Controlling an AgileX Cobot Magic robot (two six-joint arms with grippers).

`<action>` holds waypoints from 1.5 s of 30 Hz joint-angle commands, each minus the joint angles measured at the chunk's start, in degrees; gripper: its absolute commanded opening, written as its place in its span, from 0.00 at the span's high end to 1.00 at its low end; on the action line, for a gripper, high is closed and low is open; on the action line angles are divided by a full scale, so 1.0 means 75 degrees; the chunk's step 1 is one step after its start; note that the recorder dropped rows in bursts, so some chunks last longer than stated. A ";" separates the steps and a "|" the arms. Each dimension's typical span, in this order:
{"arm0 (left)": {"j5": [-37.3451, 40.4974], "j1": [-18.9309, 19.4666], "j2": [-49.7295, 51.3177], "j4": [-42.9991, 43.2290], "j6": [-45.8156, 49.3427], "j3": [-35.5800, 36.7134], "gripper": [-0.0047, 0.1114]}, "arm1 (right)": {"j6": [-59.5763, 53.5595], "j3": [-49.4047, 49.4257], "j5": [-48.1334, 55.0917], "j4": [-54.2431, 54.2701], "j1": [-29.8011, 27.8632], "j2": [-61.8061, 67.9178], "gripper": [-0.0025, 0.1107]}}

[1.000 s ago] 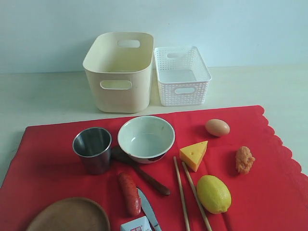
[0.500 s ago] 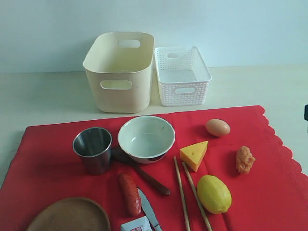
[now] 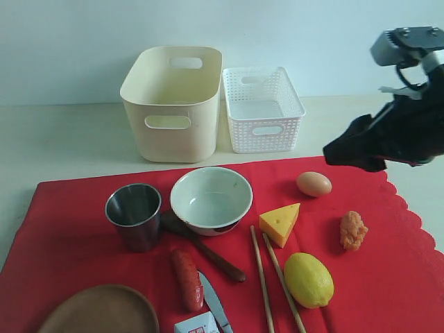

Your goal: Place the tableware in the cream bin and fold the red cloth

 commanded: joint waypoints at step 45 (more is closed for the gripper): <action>-0.0062 0.0022 -0.0044 0.0026 0.0001 0.0023 0.96 | 0.3550 -0.6689 0.1798 -0.2898 0.4227 0.6152 0.45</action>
